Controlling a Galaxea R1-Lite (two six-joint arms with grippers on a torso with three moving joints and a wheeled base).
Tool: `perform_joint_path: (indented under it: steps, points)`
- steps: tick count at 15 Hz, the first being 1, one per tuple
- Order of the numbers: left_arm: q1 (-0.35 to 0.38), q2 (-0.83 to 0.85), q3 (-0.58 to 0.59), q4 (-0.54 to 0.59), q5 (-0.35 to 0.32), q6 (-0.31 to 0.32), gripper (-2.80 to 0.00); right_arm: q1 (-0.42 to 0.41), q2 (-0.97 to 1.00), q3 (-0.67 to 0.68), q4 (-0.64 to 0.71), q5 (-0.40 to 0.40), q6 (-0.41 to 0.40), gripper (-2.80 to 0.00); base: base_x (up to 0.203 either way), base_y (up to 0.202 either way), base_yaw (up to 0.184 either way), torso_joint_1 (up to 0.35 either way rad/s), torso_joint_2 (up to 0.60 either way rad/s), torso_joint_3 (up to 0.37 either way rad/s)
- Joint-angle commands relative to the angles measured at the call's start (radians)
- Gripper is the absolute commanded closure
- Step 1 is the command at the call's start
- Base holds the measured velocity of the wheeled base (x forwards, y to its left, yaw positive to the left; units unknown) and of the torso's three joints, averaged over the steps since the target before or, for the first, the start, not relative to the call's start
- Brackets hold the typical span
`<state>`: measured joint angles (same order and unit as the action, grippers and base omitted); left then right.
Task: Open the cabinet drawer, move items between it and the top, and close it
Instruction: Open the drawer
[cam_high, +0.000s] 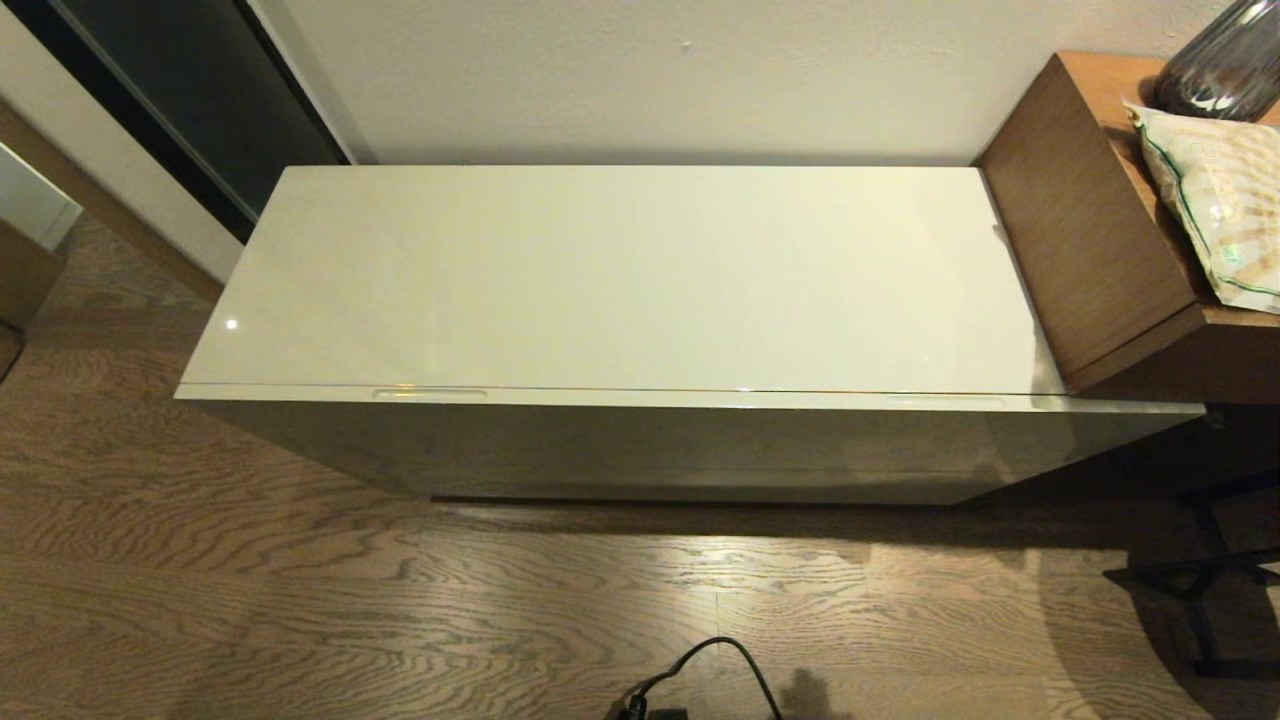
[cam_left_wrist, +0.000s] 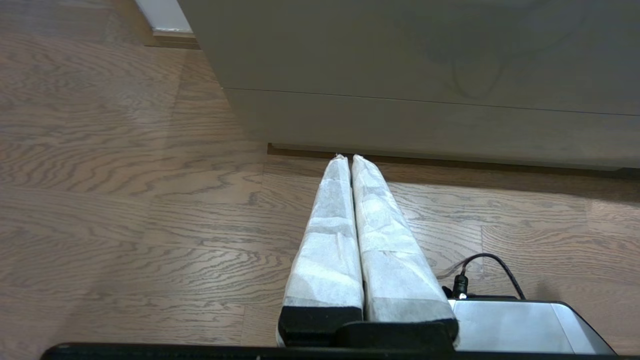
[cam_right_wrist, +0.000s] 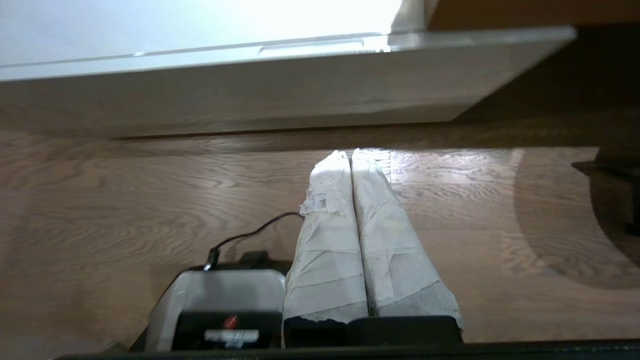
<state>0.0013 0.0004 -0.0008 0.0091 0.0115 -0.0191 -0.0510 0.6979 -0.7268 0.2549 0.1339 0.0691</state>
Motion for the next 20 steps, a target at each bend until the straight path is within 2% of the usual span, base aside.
perform_joint_path:
  steps: [1,4,7,10,13,20]
  points:
    - [0.0,0.001,-0.001,0.0,0.001,-0.001,0.0,0.066,0.312,0.088,-0.301,-0.04,0.022,0.0,0.0,0.0,0.0,0.0,0.0,0.0]
    - [0.0,0.001,0.0,0.0,0.001,-0.001,0.0,0.263,0.502,0.164,-0.557,-0.173,0.112,0.0,0.0,0.0,0.0,0.0,0.0,0.0]
    - [0.0,0.001,0.001,0.0,0.001,-0.001,0.0,0.393,0.693,0.175,-0.765,-0.321,0.183,0.0,0.0,0.0,0.0,0.0,0.0,0.0]
    - [0.0,0.001,0.001,0.0,0.001,-0.001,0.0,0.423,0.847,0.159,-0.964,-0.409,0.21,0.0,0.0,0.0,0.0,0.0,0.0,0.0]
    - [0.0,0.001,0.001,0.0,0.001,-0.001,0.0,0.424,0.949,0.147,-1.016,-0.505,0.217,0.0,0.0,0.0,0.0,0.0,0.0,0.0]
    - [0.0,0.001,0.001,0.0,0.001,-0.001,0.0,0.38,1.077,0.019,-1.07,-0.515,0.232,0.0,0.0,0.0,0.0,0.0,0.0,0.0]
